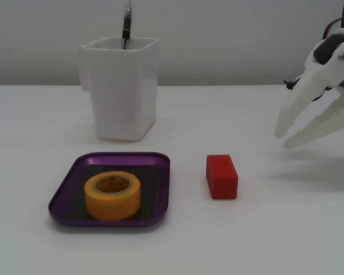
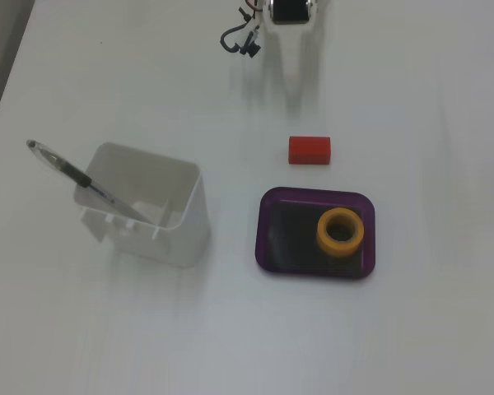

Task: Pick up the red cube and place it in the box.

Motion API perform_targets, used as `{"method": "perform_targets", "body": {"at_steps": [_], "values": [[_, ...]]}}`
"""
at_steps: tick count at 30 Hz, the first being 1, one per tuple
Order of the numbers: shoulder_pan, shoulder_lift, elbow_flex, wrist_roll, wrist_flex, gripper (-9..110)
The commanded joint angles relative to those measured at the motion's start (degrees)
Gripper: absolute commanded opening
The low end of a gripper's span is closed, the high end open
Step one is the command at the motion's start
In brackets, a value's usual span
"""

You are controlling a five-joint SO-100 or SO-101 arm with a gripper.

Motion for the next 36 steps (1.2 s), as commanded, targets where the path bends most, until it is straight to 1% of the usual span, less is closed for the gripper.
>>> {"method": "perform_targets", "body": {"at_steps": [1, 29, 32, 36], "values": [[-0.26, 5.01, 0.70, -0.18, -0.62, 1], [-0.18, 5.01, 0.26, -0.62, -0.53, 1], [-0.09, 5.01, -2.81, -0.62, -0.53, 1], [0.00, 4.13, -10.90, -0.62, -0.62, 1]]}}
